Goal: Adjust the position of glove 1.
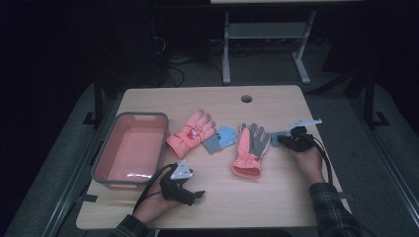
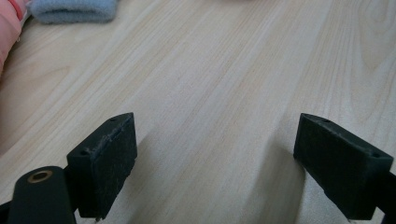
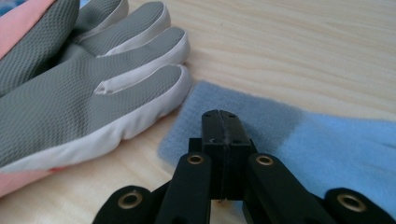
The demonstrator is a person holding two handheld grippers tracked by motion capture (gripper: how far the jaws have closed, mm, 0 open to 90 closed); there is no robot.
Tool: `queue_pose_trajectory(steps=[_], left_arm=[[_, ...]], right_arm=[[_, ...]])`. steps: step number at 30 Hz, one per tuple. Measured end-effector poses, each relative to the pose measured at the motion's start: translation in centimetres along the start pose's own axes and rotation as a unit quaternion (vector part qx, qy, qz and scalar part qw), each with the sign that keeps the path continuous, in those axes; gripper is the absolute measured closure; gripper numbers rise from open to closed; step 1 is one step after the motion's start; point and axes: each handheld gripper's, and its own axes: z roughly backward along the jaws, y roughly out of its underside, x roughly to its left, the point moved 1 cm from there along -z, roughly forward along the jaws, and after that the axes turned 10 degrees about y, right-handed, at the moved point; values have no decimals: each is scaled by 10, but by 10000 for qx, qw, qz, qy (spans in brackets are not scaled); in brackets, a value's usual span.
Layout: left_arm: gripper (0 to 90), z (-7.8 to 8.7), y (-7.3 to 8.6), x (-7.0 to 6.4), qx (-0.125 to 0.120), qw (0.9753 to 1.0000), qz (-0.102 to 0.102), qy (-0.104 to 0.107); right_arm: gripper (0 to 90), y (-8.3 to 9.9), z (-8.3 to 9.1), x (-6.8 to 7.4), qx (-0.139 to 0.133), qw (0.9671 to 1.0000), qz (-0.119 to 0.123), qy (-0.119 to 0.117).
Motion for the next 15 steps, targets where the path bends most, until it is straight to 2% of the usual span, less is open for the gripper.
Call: queue_pose_trajectory(steps=[5,15], left_arm=[[125,0,0,0,-4,10000,4,0],[125,1,1,0,3,10000,8,-7]], right_arm=[[900,5,7,2,58,9999,71,-43],[899,15,24,12,266,9989,244,-284]])
